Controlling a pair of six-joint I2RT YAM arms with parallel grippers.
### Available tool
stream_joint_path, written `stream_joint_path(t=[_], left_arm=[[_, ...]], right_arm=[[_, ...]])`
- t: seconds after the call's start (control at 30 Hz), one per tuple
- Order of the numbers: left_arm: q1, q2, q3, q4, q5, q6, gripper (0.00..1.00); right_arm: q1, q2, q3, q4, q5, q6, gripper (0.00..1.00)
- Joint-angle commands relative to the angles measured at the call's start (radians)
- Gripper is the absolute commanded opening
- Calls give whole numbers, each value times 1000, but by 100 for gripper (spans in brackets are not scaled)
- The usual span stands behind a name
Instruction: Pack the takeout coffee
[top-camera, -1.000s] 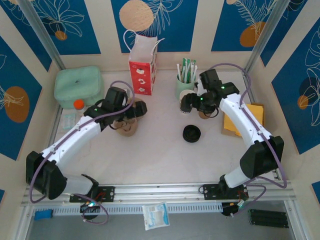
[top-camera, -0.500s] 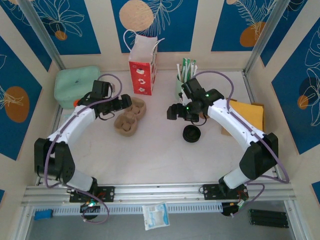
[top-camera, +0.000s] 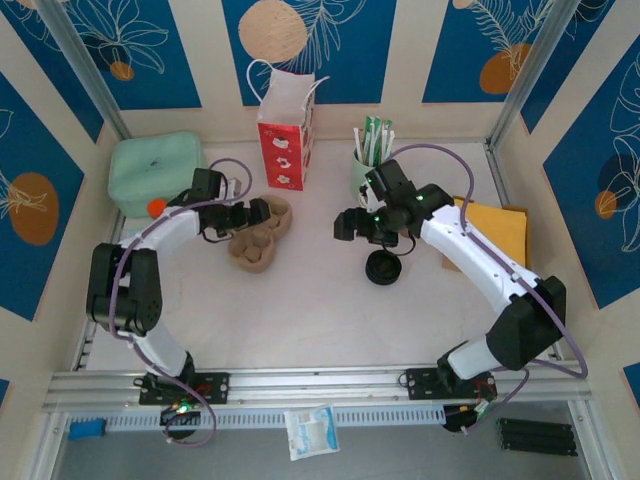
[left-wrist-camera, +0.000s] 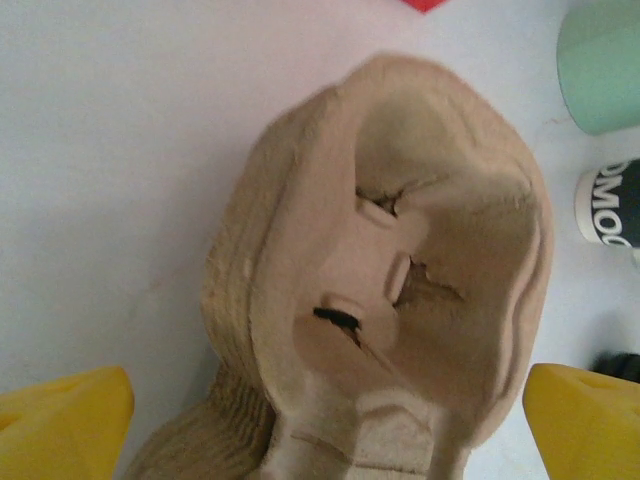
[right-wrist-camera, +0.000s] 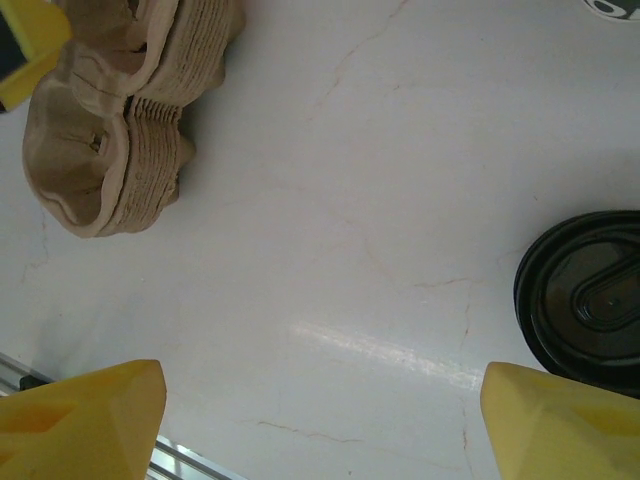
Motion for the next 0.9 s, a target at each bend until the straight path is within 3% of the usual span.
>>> stream_joint_path(t=[0.0,0.33,0.63,0.87], left_arm=[[-10,-30,-56,58,96,-35,99],[-133,-60,-140,230,109,-215,100],[-266,45,-27,254,43,-252,99],[-308,160,98,254,21,-250,99]], right_arm=[[-32,-32,-24,-7,-20,14,82],[-98,-51,-66,-24,-108,-40,82],[-126,-86,-105,-14,-141,-45,82],[-127,-103,-124,-12,-152,-41,82]])
